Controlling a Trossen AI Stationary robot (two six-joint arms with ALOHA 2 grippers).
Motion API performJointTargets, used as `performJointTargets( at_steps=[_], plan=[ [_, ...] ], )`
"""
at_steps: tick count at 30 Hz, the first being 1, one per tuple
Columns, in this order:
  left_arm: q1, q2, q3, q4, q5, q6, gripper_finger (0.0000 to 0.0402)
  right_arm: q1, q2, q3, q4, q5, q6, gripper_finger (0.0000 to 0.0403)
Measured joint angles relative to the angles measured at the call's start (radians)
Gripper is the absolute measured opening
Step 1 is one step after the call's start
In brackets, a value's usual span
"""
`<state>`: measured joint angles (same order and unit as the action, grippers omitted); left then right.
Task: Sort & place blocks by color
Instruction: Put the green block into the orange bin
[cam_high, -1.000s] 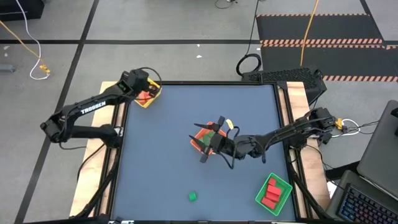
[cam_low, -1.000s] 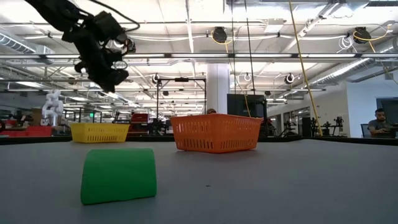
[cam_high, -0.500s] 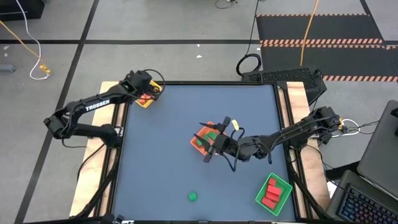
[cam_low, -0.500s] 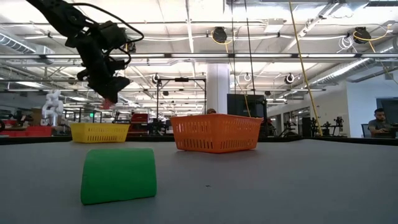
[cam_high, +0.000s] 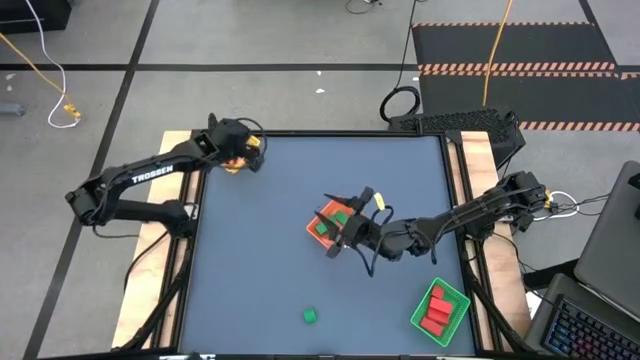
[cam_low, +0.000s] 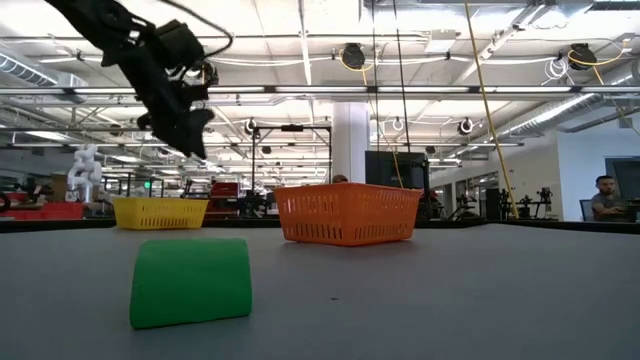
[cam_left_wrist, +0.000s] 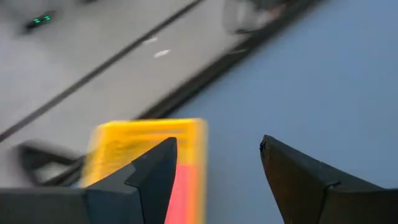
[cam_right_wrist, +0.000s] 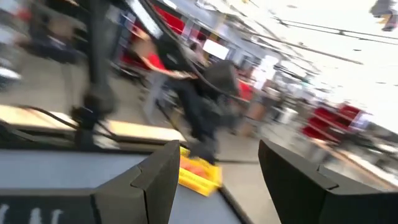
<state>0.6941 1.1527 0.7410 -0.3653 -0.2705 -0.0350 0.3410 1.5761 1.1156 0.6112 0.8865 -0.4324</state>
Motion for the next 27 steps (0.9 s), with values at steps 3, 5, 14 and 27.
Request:
performJointTargets(
  at_steps=[3,5,14,27],
  plan=[
    [-0.08,-0.045,0.0,-0.022,0.16,0.001,0.0234,0.009,0.0,0.0,-0.012,0.12,-0.059,0.0215],
    [-0.148,-0.073,0.0,-0.049,0.253,0.001,0.0234,0.018,0.0,0.0,-0.016,0.18,-0.109,0.0215],
    [-0.575,-0.104,0.0,-0.052,0.323,-0.073,0.0234,0.038,0.0,-0.022,-0.022,0.236,-0.117,0.0215],
    [-0.755,-0.142,0.001,0.246,-0.03,-0.006,0.0234,0.01,0.021,-0.056,-0.271,-0.568,0.584,0.0215]
  ],
)
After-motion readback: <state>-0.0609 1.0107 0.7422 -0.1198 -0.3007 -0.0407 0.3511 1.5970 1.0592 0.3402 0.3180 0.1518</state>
